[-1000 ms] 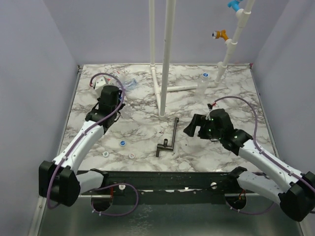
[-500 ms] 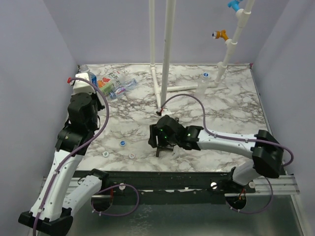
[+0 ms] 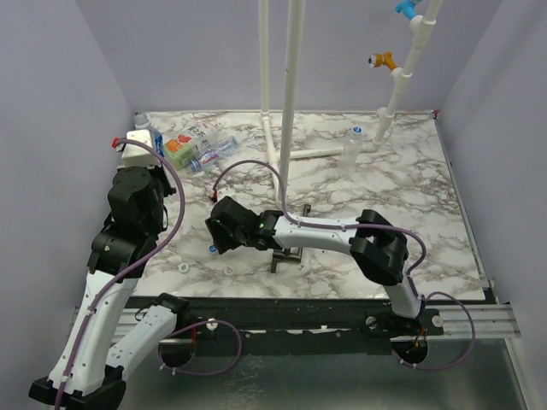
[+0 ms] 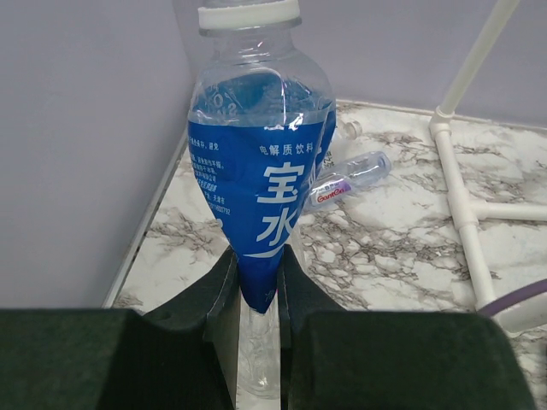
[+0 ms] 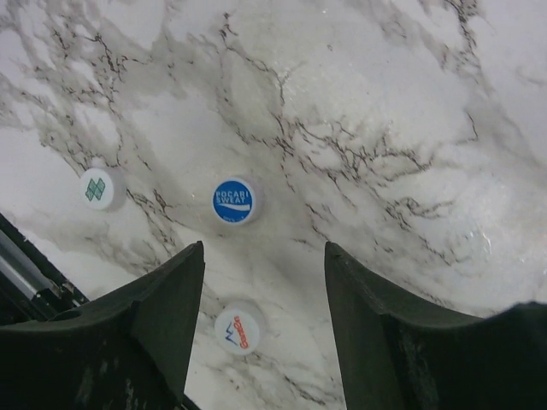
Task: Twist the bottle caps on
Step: Pick up the plastic bottle at the center of the board, then screw the bottle cap onto the plastic bottle.
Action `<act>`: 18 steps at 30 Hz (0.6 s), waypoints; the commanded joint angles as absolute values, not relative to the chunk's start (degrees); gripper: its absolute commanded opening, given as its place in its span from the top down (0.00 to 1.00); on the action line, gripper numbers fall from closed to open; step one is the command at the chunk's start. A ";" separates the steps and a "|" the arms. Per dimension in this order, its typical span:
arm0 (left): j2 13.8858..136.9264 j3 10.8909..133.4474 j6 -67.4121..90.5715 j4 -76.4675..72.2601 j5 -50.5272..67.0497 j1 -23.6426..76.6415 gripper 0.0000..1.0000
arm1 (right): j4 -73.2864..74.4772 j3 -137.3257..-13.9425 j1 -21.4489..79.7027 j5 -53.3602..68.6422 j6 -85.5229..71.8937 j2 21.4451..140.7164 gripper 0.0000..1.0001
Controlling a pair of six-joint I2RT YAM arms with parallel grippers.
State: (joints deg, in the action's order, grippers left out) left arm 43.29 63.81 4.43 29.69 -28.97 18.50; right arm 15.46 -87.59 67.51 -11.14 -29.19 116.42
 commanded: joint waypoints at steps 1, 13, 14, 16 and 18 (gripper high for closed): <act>43.03 67.50 1.65 29.97 -29.35 18.72 1.00 | 19.42 -94.45 68.86 -11.29 -24.53 122.86 0.39; 42.95 68.32 1.58 29.93 -27.92 18.72 1.00 | 27.86 -109.49 71.17 -15.89 -21.92 135.56 0.42; 42.85 68.36 1.58 29.95 -27.79 18.72 1.00 | 28.68 -110.08 71.14 -16.55 -21.93 136.21 0.43; 42.87 68.37 1.49 29.92 -27.56 18.72 1.00 | 30.53 -111.60 71.27 -18.01 -22.13 137.38 0.45; 43.01 68.30 1.41 29.93 -27.26 18.76 1.00 | 31.27 -112.15 71.26 -18.47 -22.19 137.87 0.47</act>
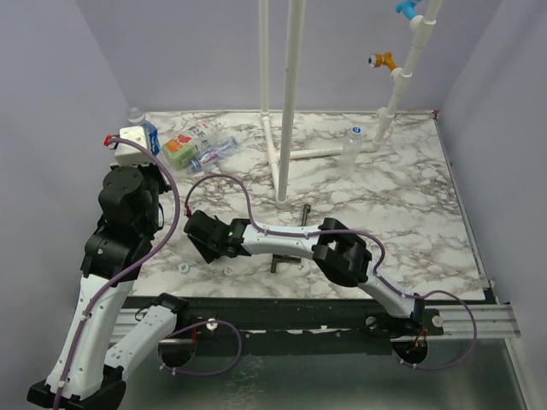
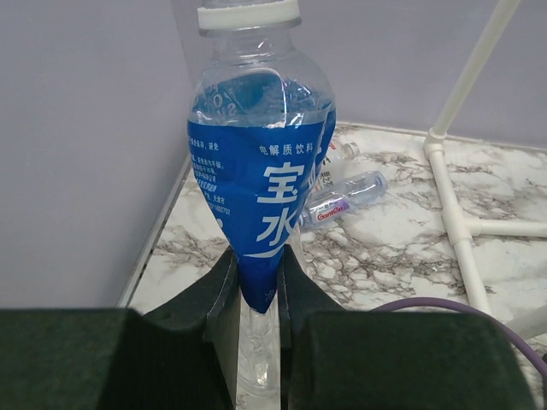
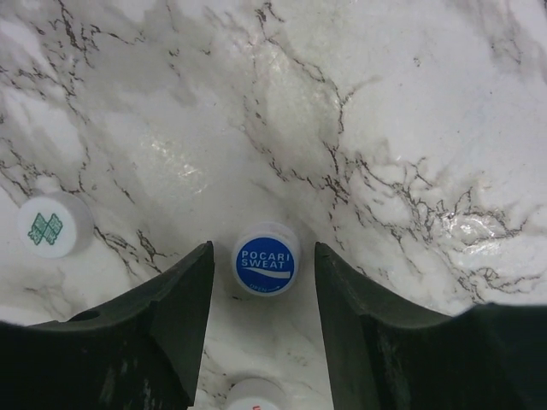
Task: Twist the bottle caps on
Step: Screw the bottle cap onto the plastic bottle.
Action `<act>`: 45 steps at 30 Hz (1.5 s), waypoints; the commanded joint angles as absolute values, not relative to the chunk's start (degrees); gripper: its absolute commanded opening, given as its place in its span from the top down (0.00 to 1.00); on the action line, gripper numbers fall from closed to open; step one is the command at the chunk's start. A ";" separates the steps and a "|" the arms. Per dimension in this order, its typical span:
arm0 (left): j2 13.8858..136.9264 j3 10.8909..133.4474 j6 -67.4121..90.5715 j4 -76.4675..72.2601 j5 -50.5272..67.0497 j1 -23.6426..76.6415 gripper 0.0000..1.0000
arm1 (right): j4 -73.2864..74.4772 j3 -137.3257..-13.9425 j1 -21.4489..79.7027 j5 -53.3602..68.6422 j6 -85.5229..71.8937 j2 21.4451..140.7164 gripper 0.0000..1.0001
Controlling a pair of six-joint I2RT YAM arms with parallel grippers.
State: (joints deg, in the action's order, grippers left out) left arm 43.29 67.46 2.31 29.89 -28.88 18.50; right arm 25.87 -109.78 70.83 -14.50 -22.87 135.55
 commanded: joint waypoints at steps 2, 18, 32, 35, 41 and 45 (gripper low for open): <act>42.93 68.12 1.41 29.95 -26.92 18.72 1.00 | 30.84 -111.82 71.43 -18.60 -22.21 137.90 0.48; 48.14 66.88 -1.24 29.75 -2.33 18.72 1.00 | 27.98 -97.37 67.82 -16.37 -24.97 121.35 0.94; 54.11 54.42 -9.78 15.36 10.29 38.85 1.00 | 25.55 -61.59 54.85 -6.05 -34.22 76.73 0.94; 53.92 51.52 -12.52 14.46 10.39 40.55 1.00 | 26.96 -57.26 50.98 -2.01 -34.21 68.64 0.94; 52.20 46.05 -18.82 14.33 9.06 43.95 1.00 | 32.45 -56.84 44.22 5.72 -30.46 58.30 0.93; 50.80 43.89 -21.77 14.41 8.24 45.51 1.00 | 30.88 -56.91 33.73 21.51 -26.58 57.13 0.91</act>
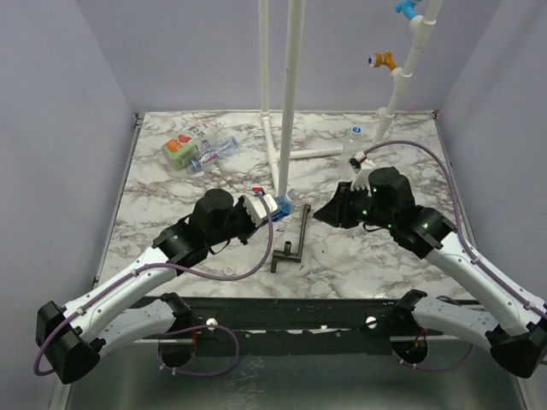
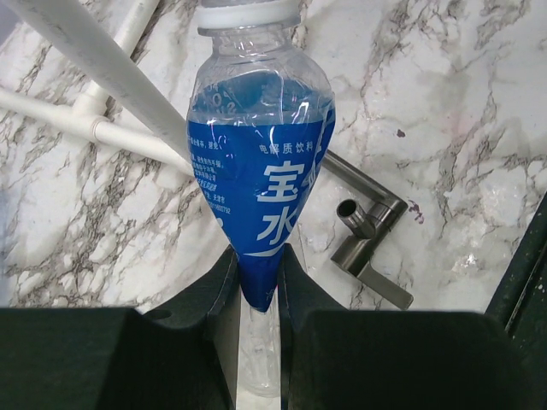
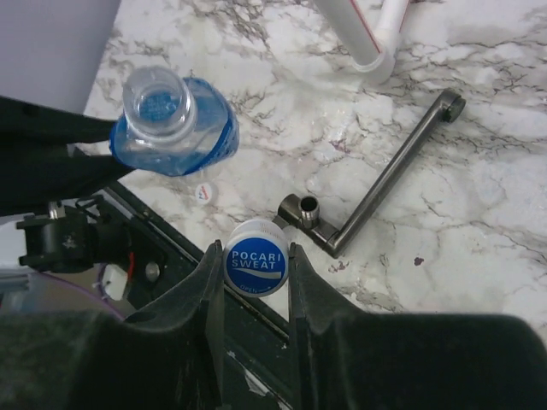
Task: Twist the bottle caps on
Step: Screw the bottle cap onto the plastic bottle.
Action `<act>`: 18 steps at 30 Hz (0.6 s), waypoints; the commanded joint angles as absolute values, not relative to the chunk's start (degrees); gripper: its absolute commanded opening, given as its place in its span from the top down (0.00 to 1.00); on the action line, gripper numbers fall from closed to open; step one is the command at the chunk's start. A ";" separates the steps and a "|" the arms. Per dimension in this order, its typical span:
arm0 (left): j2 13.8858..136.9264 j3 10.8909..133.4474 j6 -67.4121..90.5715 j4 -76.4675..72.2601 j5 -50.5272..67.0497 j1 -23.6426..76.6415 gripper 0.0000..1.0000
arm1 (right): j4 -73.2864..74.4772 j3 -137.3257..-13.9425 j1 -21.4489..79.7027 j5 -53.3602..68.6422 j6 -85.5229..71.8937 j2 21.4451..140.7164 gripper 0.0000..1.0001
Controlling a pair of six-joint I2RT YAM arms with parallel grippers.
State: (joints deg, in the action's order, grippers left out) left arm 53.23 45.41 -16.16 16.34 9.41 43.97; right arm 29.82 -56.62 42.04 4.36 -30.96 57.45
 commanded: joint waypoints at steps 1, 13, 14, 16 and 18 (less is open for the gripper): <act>50.64 43.64 -22.14 14.48 7.86 45.78 1.00 | 30.12 -56.88 30.01 27.64 -25.75 57.65 0.91; 55.37 45.39 -23.33 13.48 12.78 46.43 1.00 | 17.41 -57.54 22.30 51.07 -31.10 62.72 0.92; 55.65 45.52 -23.14 13.16 13.31 46.49 1.00 | 17.12 -57.72 22.29 50.16 -31.68 62.95 0.92; 56.07 45.19 -23.20 12.07 13.68 46.49 1.00 | 15.10 -57.32 22.24 48.08 -32.95 63.05 0.92; 56.59 44.85 -23.04 10.77 13.96 46.49 1.00 | 15.20 -57.60 22.30 46.12 -32.92 63.57 0.93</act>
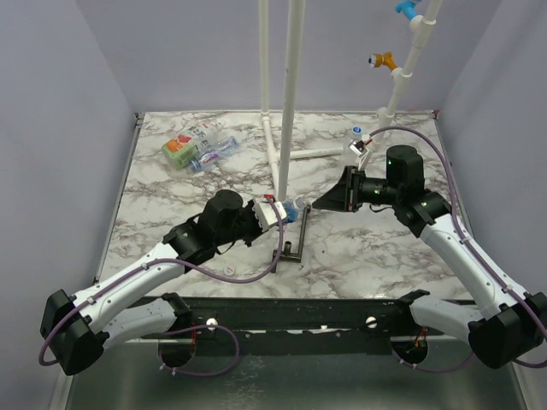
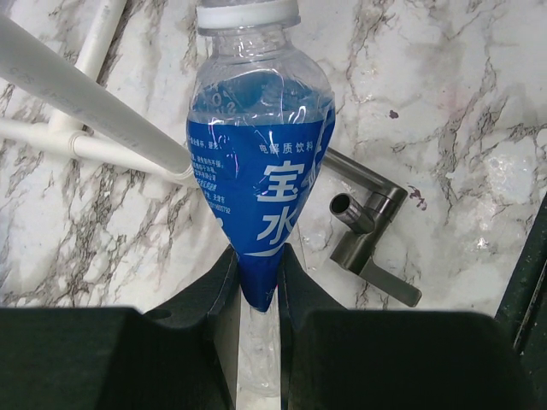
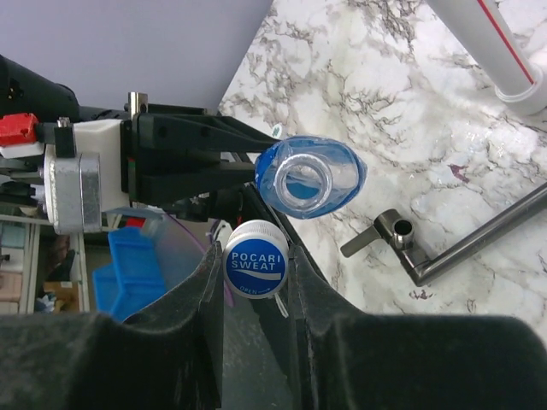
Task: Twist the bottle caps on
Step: Screw the bottle cap onto the plastic bottle.
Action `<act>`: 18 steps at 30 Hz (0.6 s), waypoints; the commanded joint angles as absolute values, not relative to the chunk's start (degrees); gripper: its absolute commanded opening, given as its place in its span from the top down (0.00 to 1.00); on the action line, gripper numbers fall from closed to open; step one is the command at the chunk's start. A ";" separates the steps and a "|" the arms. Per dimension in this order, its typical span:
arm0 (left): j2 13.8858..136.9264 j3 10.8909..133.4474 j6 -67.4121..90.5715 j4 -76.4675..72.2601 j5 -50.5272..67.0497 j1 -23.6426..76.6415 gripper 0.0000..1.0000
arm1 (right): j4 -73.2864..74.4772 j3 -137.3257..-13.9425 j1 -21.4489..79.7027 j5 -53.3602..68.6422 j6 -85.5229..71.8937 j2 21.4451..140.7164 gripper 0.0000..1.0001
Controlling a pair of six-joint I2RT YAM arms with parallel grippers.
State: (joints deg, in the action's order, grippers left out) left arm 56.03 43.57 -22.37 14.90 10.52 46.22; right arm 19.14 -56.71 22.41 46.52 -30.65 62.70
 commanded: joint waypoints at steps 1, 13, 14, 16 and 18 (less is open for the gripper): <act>56.76 44.83 -22.83 10.45 14.22 46.44 1.00 | 16.12 -57.97 22.30 44.83 -32.13 64.05 0.93; 59.80 45.27 -21.76 6.90 17.77 46.75 1.00 | 15.86 -58.93 22.32 42.32 -32.17 67.40 0.93; 59.92 45.31 -21.52 6.55 17.84 46.81 1.00 | 15.95 -58.82 22.32 42.34 -32.17 67.42 0.93; 60.11 45.27 -21.36 5.73 17.85 46.98 1.00 | 15.82 -58.47 22.32 42.92 -32.17 67.44 0.93; 60.46 45.42 -21.23 5.20 17.84 47.00 1.00 | 16.35 -58.20 22.30 43.32 -31.74 67.65 0.93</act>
